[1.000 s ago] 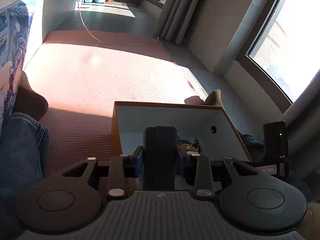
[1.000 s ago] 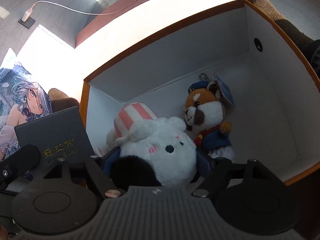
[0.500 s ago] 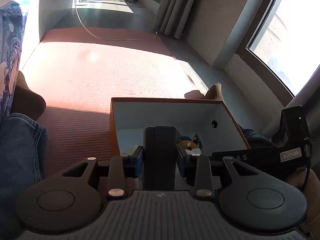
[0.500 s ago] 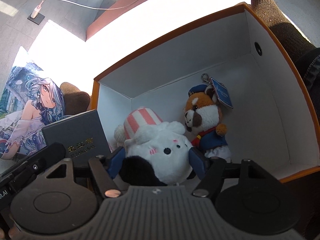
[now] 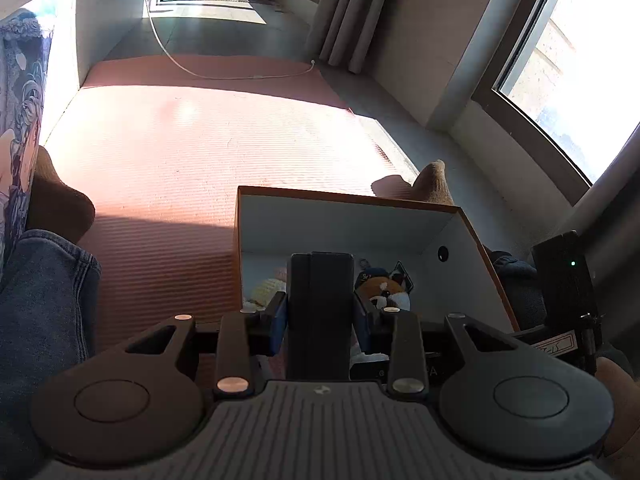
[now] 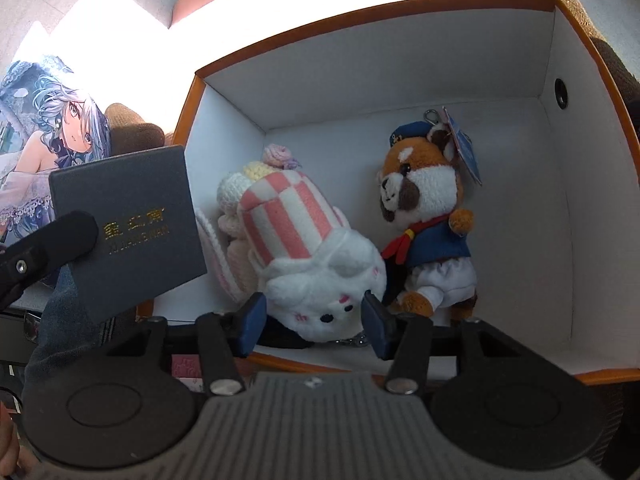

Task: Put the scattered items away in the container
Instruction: 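Carry the black case into the shoebox and open the left gripper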

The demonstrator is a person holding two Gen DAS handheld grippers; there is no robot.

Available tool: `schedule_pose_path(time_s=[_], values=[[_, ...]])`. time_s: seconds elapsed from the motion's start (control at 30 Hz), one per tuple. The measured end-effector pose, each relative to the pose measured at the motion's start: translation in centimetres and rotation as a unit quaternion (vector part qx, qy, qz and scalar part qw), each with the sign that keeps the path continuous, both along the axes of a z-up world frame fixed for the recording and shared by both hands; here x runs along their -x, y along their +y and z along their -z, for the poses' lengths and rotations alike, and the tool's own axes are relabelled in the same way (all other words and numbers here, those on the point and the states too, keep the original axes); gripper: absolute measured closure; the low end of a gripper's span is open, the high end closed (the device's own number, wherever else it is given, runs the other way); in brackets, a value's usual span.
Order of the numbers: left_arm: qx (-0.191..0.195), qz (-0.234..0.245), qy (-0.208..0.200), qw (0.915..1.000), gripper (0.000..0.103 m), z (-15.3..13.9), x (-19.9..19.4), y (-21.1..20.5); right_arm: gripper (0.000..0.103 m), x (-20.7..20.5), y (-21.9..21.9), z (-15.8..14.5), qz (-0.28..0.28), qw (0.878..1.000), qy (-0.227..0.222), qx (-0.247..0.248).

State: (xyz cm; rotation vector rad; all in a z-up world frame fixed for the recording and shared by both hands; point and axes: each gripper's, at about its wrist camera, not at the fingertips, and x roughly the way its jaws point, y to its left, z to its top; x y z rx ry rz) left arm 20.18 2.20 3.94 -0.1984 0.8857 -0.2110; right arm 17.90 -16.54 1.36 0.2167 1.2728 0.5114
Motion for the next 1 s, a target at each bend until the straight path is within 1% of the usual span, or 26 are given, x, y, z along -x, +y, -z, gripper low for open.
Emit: schedule_pose_path(time_s=[0.07, 0.13, 0.17, 0.2, 0.27, 0.37, 0.43, 0.53, 0.63, 0.73, 0.83, 0.87, 0.97, 1.0], values=[[0.002, 0.003, -0.002, 1.0000, 0.064, 0.0, 0.0, -0.3, 0.046, 0.8, -0.7, -1.4, 0.002, 0.999, -0.048, 0.007], [0.010, 0.008, -0.005, 0.9999, 0.064, -0.1, 0.1, -0.9, 0.046, 1.9, -1.5, -3.0, 0.007, 0.993, -0.113, 0.027], [0.016, 0.010, -0.006, 0.9998, 0.064, -0.1, 0.1, -1.1, 0.045, 2.3, -2.0, -3.9, 0.012, 0.988, -0.147, 0.041], [0.023, 0.012, -0.006, 0.9997, 0.064, 0.0, 0.2, -1.4, 0.045, 2.7, -2.3, -4.4, 0.013, 0.984, -0.171, 0.054], [0.043, 0.018, -0.004, 0.9989, 0.064, 0.2, 0.1, -2.2, 0.045, 3.5, -3.5, -5.6, 0.016, 0.970, -0.228, 0.083], [0.067, 0.034, 0.004, 0.9972, 0.064, 0.9, -0.3, -3.7, 0.044, 4.8, -4.9, -6.4, 0.013, 0.952, -0.281, 0.125], [0.071, 0.046, 0.008, 0.9964, 0.064, 1.3, -0.6, -5.0, 0.044, 4.6, -5.9, -6.6, 0.011, 0.943, -0.299, 0.144], [0.073, 0.067, 0.014, 0.9949, 0.064, 1.9, -1.4, -6.9, 0.045, 5.0, -6.8, -6.1, 0.007, 0.931, -0.317, 0.180], [0.085, 0.091, 0.025, 0.9919, 0.064, 2.9, -2.1, -8.5, 0.046, 5.7, -7.1, -5.3, 0.007, 0.911, -0.347, 0.222], [0.107, 0.111, 0.042, 0.9871, 0.064, 4.2, -3.0, -9.4, 0.046, 6.0, -8.0, -5.1, 0.032, 0.901, -0.363, 0.235], [0.124, 0.121, 0.064, 0.9828, 0.064, 5.8, -4.0, -10.0, 0.046, 5.8, -9.0, -4.9, 0.064, 0.891, -0.374, 0.250], [0.128, 0.122, 0.071, 0.9818, 0.064, 6.2, -4.3, -10.1, 0.046, 5.5, -9.2, -4.7, 0.070, 0.892, -0.370, 0.251], [0.140, 0.128, 0.090, 0.9777, 0.064, 7.3, -5.3, -10.9, 0.046, 4.8, -9.7, -4.1, 0.076, 0.900, -0.355, 0.241], [0.142, 0.129, 0.096, 0.9768, 0.064, 7.5, -5.6, -11.2, 0.046, 4.7, -9.7, -4.0, 0.076, 0.901, -0.352, 0.242]])
